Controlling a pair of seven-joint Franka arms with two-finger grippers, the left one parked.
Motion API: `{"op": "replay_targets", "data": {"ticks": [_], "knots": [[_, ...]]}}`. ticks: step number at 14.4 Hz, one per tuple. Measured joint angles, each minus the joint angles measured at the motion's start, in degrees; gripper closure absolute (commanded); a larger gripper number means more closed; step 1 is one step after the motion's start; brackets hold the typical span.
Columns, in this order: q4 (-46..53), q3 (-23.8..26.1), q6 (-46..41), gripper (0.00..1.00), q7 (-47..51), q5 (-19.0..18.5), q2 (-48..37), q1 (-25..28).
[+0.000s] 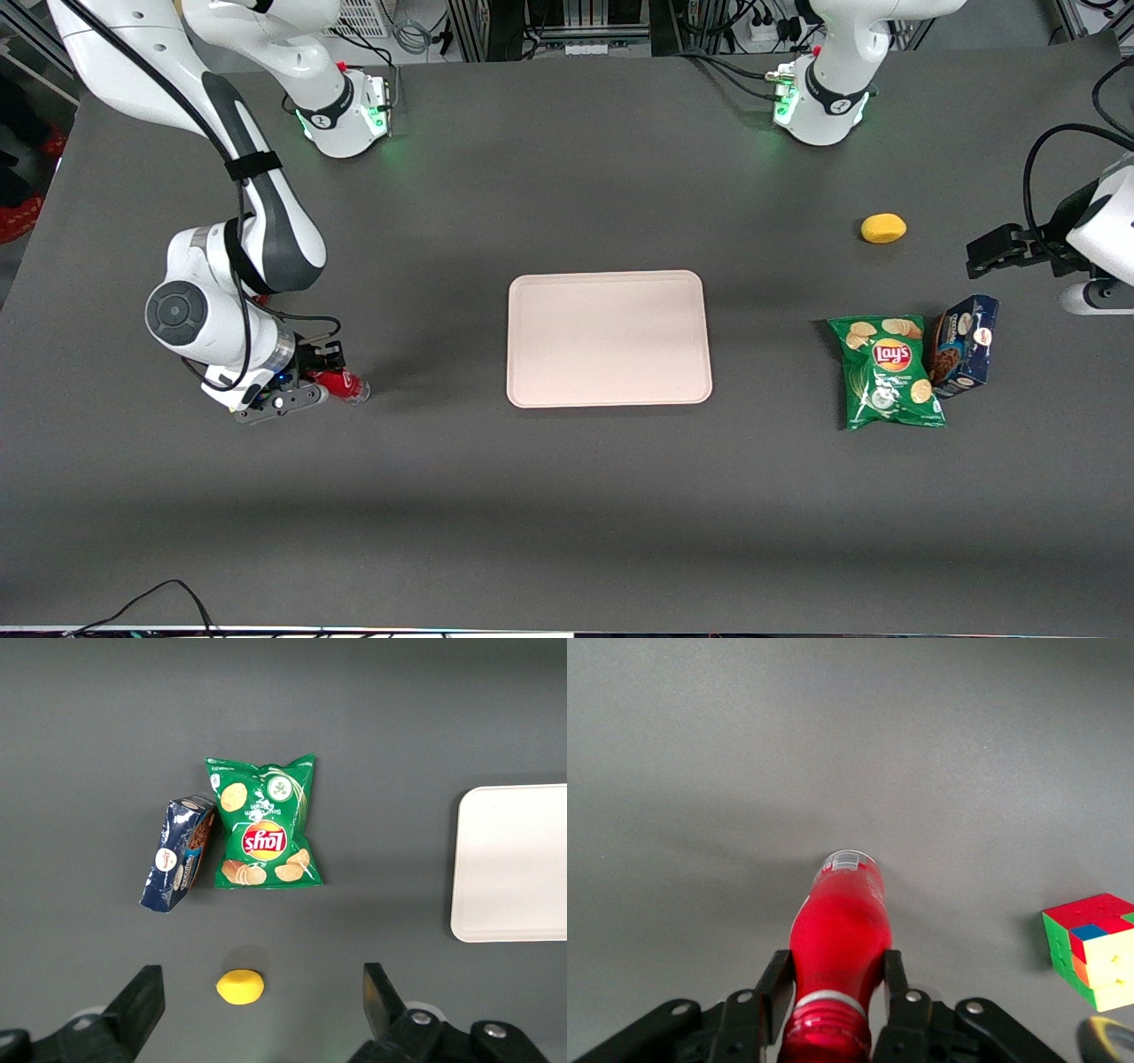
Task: Place coke bottle on tray
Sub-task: 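Lift the bottle and carry it over the white tray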
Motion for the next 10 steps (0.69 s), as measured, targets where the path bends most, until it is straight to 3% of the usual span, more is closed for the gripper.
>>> {"op": "replay_targets", "data": {"ticks": [4,10], "knots": [[4.0,0.5,-4.3,1.0,-0.1,0.0,-0.1,0.4],[24.6,2.3,-30.7,1.0,-0.1,0.0,-4.5,0.6]]}}
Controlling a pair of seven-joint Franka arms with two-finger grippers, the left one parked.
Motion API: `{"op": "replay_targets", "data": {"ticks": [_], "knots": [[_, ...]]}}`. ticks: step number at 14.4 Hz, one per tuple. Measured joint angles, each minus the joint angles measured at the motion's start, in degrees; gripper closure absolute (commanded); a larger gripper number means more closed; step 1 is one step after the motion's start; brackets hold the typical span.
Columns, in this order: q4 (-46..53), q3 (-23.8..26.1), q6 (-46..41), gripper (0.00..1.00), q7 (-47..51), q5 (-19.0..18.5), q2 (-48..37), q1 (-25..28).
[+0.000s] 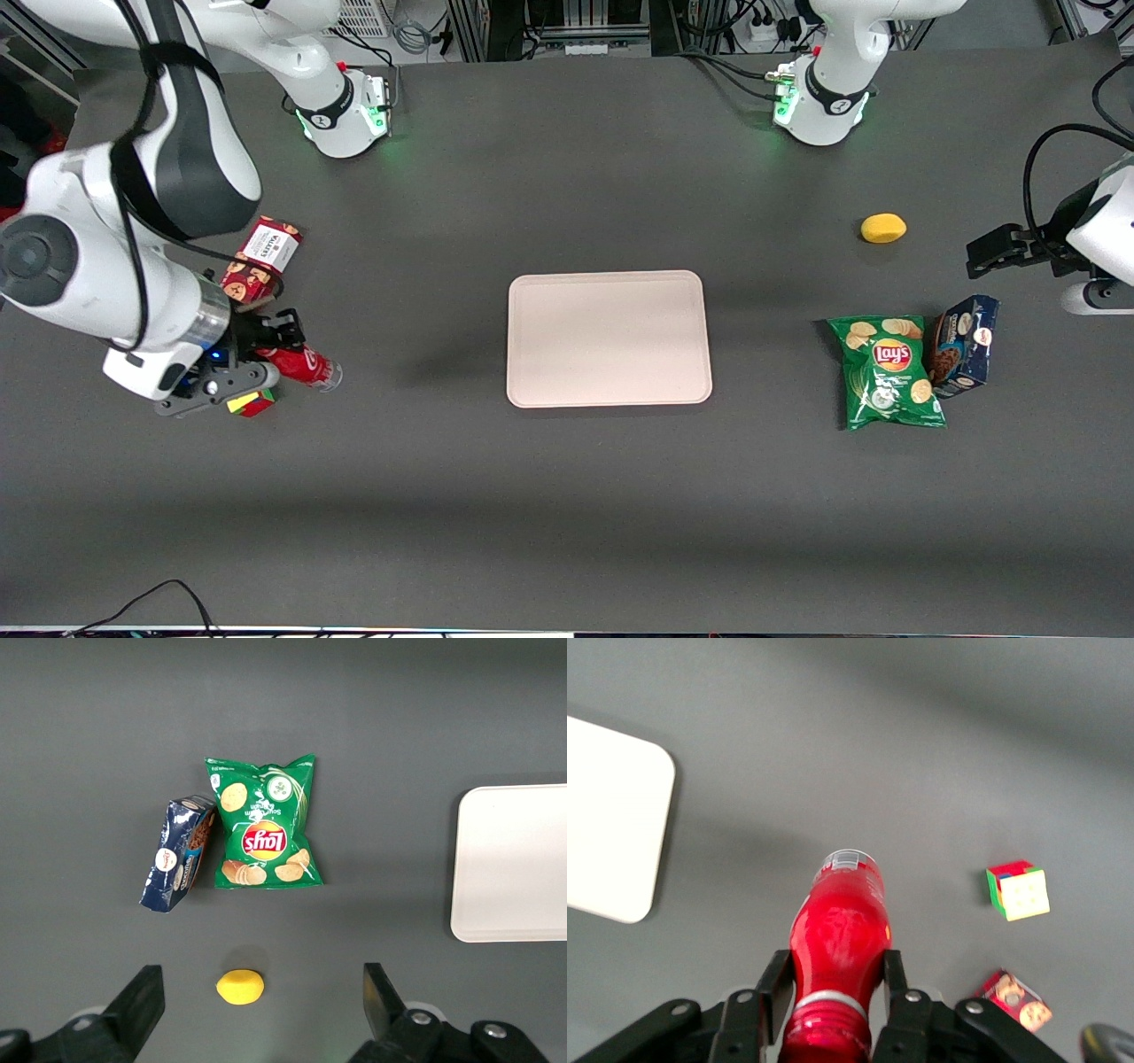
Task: Place coke bottle on tray
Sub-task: 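Lift the bottle and carry it over the white tray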
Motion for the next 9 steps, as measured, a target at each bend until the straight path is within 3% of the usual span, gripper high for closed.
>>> {"op": "replay_targets", "data": {"ticks": [4,9], "knots": [[3.0,0.6,-4.1,1.0,2.5,0.3,-0.8,1.8],[3.0,0.8,-4.0,1.0,19.9,1.3,-0.8,13.5]]}}
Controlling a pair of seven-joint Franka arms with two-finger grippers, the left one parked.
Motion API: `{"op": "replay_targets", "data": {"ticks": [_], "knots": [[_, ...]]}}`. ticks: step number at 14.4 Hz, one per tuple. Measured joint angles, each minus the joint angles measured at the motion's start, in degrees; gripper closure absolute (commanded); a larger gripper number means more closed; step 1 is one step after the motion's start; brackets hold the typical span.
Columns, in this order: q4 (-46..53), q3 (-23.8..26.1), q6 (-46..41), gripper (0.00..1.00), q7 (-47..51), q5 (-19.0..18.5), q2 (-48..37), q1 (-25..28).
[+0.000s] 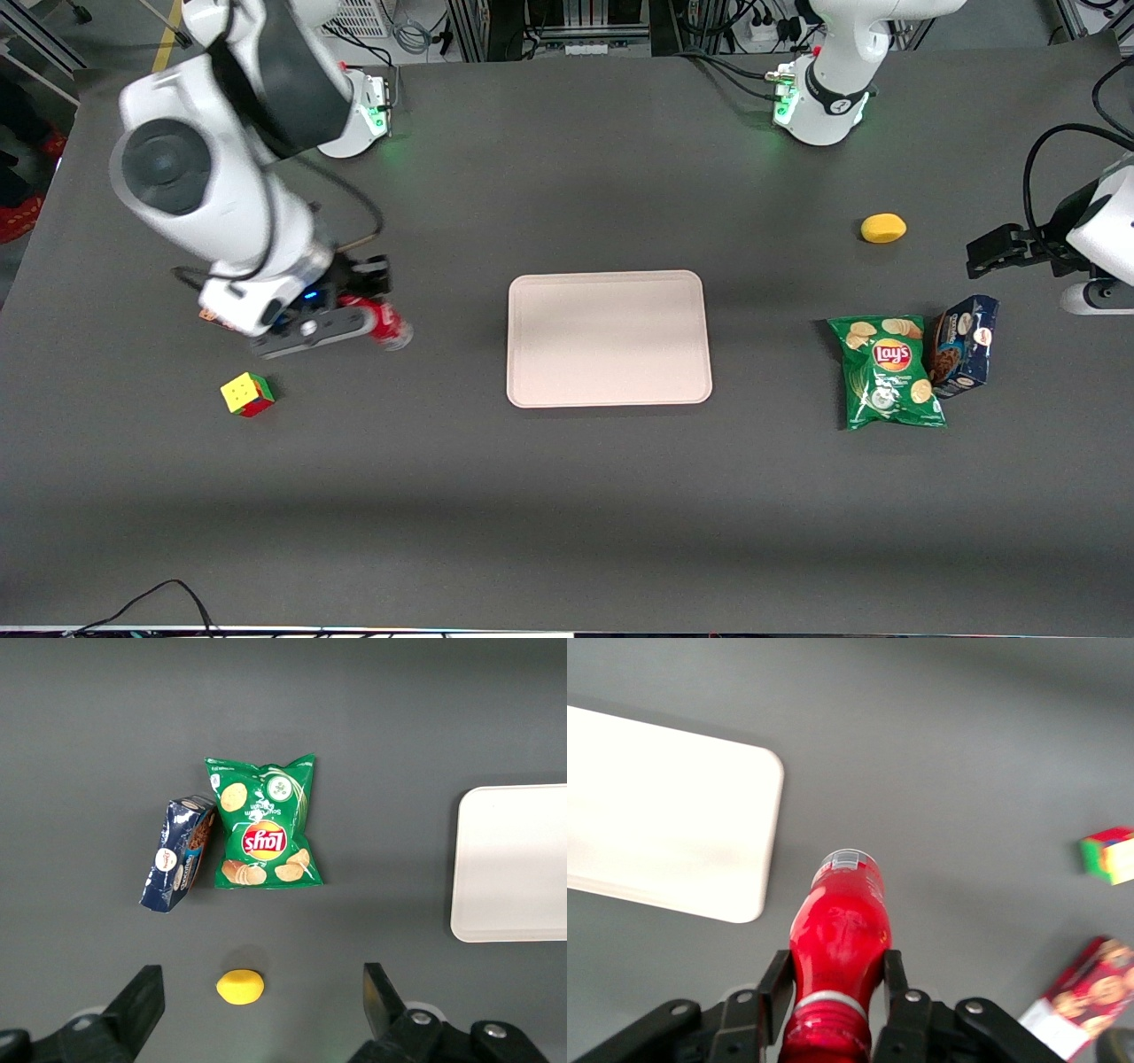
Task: Place coke bottle on tray
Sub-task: 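Lift the bottle and carry it over the white tray, then lower the bottle onto the tray and open the right gripper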
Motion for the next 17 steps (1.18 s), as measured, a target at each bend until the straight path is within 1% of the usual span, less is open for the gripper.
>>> {"op": "replay_targets", "data": {"ticks": [2,4,6,8,11,15,17], "knots": [[0.0,0.0,0.4,1.0,6.7,1.9,0.2,4.3],[0.0,0.1,2.2,1.0,10.8,4.8,0.9,6.5],[0.0,0.1,5.1,1.0,14.5,5.7,2.4,8.0],[0.0,0.1,8.5,1.0,17.9,5.6,4.4,9.9],[-0.1,0.1,13.0,1.0,19.3,4.3,8.8,11.7],[0.0,0.1,17.1,1.0,19.4,4.0,15.3,12.0],[0.0,0.1,18.3,1.0,19.4,3.0,17.6,12.0]]}}
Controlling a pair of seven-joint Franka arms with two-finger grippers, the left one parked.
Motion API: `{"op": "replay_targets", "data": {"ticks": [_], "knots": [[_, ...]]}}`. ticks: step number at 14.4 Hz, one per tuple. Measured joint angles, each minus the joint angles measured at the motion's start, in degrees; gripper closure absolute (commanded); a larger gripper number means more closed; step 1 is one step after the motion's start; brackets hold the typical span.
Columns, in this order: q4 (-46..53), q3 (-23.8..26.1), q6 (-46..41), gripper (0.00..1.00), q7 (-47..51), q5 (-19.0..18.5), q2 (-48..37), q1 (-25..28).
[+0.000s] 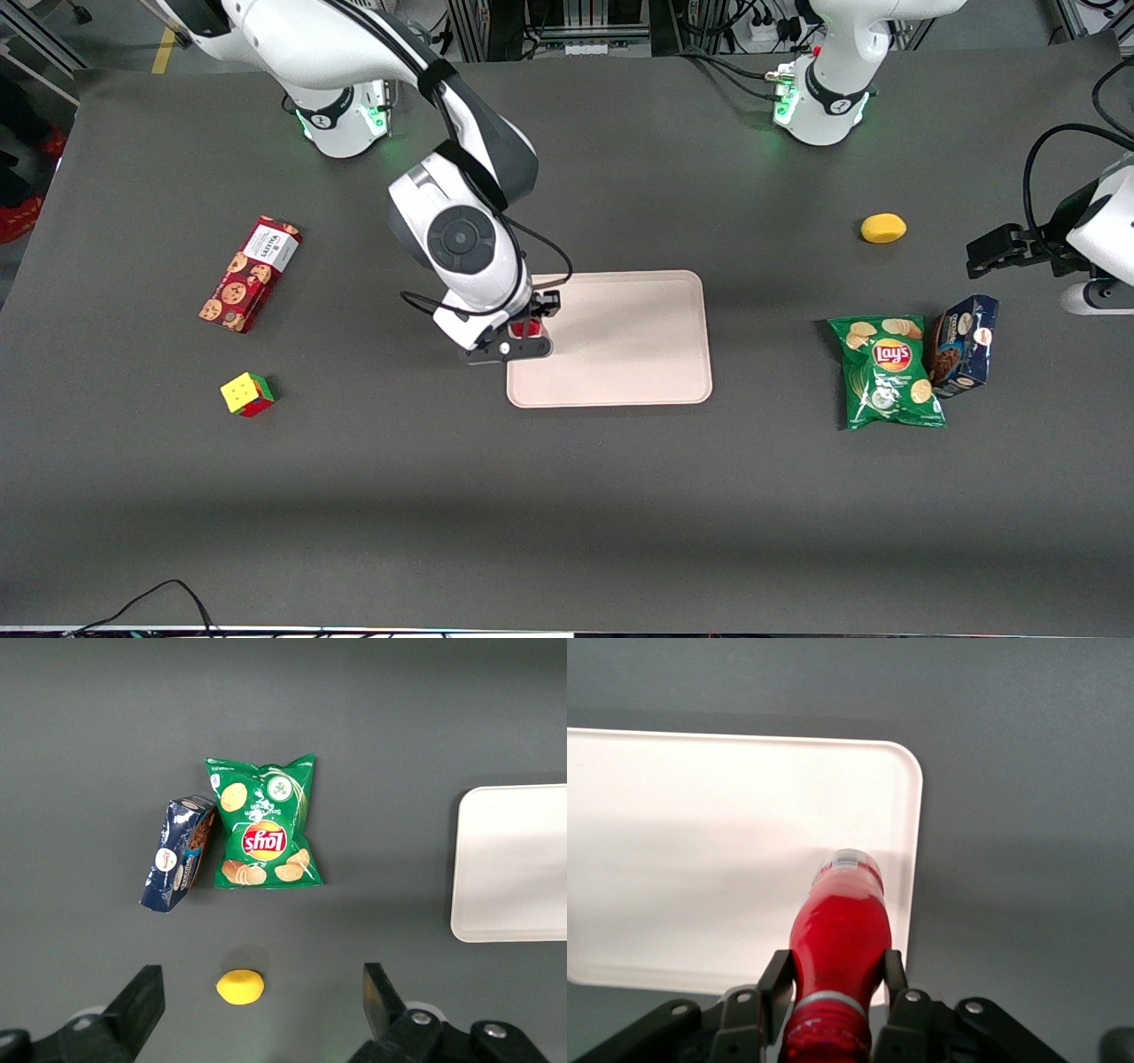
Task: Place coke bottle on tray
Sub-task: 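Lower the bottle onto the tray and open the right gripper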
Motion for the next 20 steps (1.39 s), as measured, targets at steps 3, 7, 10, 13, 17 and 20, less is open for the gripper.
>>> {"op": "replay_targets", "data": {"ticks": [3,7,10,13,17,20], "knots": [[0.0,0.0,0.7,1.0,0.0,-1.5,1.9,0.0],[0.1,0.0,1.4,1.0,0.0,-1.6,2.8,0.0],[0.1,0.0,1.9,1.0,0.0,-1.6,3.5,0.0],[0.1,0.0,2.2,1.0,0.0,-1.6,4.4,0.0],[0.3,0.0,2.8,0.79,0.0,-1.6,4.6,0.0],[0.3,0.0,2.8,0.0,0.0,-1.6,4.6,0.0]]}}
